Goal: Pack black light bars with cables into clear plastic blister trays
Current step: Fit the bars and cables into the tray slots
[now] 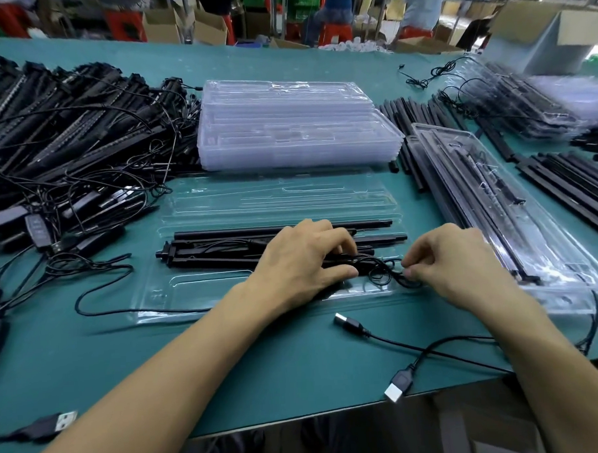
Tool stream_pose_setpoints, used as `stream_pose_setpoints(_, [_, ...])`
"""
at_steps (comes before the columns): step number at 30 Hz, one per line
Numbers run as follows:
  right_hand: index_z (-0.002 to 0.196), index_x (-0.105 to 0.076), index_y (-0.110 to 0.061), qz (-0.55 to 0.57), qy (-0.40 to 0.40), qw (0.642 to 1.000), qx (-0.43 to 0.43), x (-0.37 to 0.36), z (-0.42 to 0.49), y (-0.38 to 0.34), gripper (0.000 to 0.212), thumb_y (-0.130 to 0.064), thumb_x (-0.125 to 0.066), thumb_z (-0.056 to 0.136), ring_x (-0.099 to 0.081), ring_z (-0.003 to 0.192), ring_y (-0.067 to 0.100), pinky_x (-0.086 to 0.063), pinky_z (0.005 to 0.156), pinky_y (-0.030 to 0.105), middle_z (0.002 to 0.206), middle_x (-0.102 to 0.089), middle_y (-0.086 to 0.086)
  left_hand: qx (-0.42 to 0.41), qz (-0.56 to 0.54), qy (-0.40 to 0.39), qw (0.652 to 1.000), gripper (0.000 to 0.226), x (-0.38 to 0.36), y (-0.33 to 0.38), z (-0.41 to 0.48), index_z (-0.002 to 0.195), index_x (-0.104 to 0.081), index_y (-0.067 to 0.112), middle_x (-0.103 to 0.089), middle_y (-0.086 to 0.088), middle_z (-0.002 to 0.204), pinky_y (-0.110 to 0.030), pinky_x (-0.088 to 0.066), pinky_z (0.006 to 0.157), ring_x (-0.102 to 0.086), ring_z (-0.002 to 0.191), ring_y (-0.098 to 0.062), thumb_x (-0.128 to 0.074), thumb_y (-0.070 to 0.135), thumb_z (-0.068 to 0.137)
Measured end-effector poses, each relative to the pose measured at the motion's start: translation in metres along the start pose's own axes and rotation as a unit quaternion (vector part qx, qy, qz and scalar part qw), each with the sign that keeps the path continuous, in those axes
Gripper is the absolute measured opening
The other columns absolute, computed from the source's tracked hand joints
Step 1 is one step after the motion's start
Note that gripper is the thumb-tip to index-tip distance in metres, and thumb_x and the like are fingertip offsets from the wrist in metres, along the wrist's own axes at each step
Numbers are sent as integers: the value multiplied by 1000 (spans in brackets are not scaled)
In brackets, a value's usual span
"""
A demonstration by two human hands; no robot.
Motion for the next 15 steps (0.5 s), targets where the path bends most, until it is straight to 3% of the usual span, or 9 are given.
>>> stream_pose_setpoints(3, [59,-64,-37,33,-33,999,10,-5,-1,-5,31,-16,-81,75,-61,67,3,-43,60,15,62,-65,-14,-26,48,-56,997,42,-5,4,3,134,-50,50,-48,11,99,-36,-40,90,-47,98,-13,-56,52,93])
stream_pose_setpoints(5, [61,-65,-35,46,-30,998,22,-7,1,-10,29,-13,-78,75,-63,69,6,-46,61,17,64,-67,-12,-47,95,-76,991,45,-7,5,5,141,-39,56,-43,9,100,-34,-37,86,-41,94,-13,-47,53,97])
stream_pose_setpoints(8, [67,-66,-33,40,-7,998,46,-13,1,-22,27,-9,-70,77,-66,80,19,-53,75,29,69,-68,-6,-73,106,-84,988,41,-6,7,5,139,-40,58,-36,9,95,-31,-34,82,-29,86,-10,-42,51,99])
stream_pose_setpoints(12, [81,-76,-26,22,-8,998,66,-14,0,-21,16,-12,-69,82,-67,80,20,-54,78,33,72,-70,-6,-75,77,-90,990,36,-8,7,4,134,-49,56,-35,12,92,-31,-33,81,-31,85,-9,-45,49,99])
stream_pose_setpoints(15, [91,-76,-24,143,-57,986,66,-5,-2,-10,12,-16,-68,87,-70,68,13,-58,78,37,69,-73,-4,-58,31,-83,994,32,-8,5,5,128,-59,51,-37,13,88,-33,-35,82,-36,85,-11,-51,49,97])
Point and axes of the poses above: each hand's wrist, its own z-axis towards the middle knuckle, its own x-axis out of the back of the hand, y = z × x, the point moved 5 cm from there along z, towards the middle knuckle
